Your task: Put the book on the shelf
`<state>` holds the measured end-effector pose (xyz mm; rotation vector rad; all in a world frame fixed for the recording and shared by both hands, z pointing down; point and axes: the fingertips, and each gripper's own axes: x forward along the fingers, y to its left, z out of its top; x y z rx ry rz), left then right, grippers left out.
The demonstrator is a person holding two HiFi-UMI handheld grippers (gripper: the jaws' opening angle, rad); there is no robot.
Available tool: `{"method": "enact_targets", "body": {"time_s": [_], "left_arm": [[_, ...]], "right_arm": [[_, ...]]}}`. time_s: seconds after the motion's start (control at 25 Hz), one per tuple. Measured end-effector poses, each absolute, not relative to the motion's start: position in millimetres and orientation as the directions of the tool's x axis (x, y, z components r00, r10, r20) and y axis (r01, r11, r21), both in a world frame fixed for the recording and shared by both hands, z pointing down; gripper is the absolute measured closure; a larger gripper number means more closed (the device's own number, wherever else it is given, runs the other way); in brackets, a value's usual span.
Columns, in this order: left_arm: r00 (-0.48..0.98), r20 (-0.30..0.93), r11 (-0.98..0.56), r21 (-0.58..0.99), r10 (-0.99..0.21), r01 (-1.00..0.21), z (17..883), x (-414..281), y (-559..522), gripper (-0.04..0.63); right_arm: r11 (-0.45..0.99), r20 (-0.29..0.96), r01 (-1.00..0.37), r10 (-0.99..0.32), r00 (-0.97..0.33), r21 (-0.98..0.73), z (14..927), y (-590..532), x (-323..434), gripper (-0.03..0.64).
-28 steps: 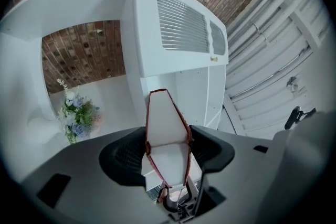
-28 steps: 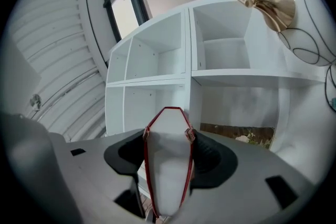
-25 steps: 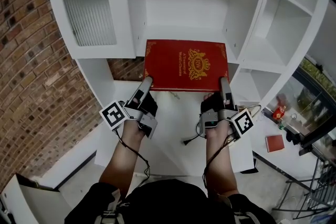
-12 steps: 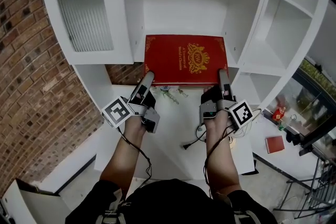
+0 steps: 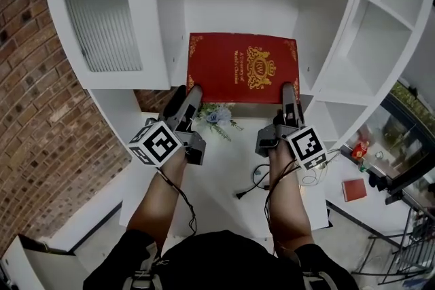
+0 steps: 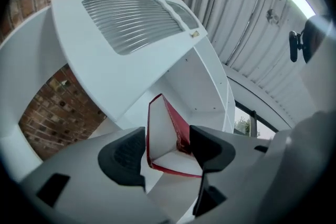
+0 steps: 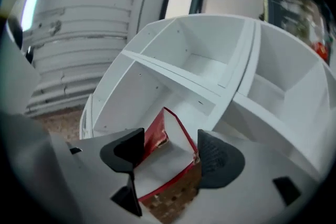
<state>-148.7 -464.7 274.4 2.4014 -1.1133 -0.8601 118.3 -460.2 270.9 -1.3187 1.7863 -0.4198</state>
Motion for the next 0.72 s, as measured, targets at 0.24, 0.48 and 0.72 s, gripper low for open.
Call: {"method": "enact_targets", "body": {"time_s": [0.24, 0.48, 0.72], "left_arm": [[0.475, -0.374, -0.603, 0.432, -0.797, -0.671, 260, -152, -472, 0.321], [0.465, -0.378, -0.591, 0.368, -0.801, -0.718, 254, -152, -473, 0.324], [0.487, -0.369, -0.591, 0.257, -0.791, -0.765, 249, -143, -467, 0.433]], "right_arm": [[0.259, -0.442, -0.851, -0.896, -0.035, -0.457, 252, -458, 117, 0.287], [0.143, -0.449, -0.957, -0.894, -0.016, -0.252, 241, -453, 110, 0.327], [0.094, -0.444, -0.981, -0.896, -0.009, -0.17, 238, -452, 103, 0.4]]}}
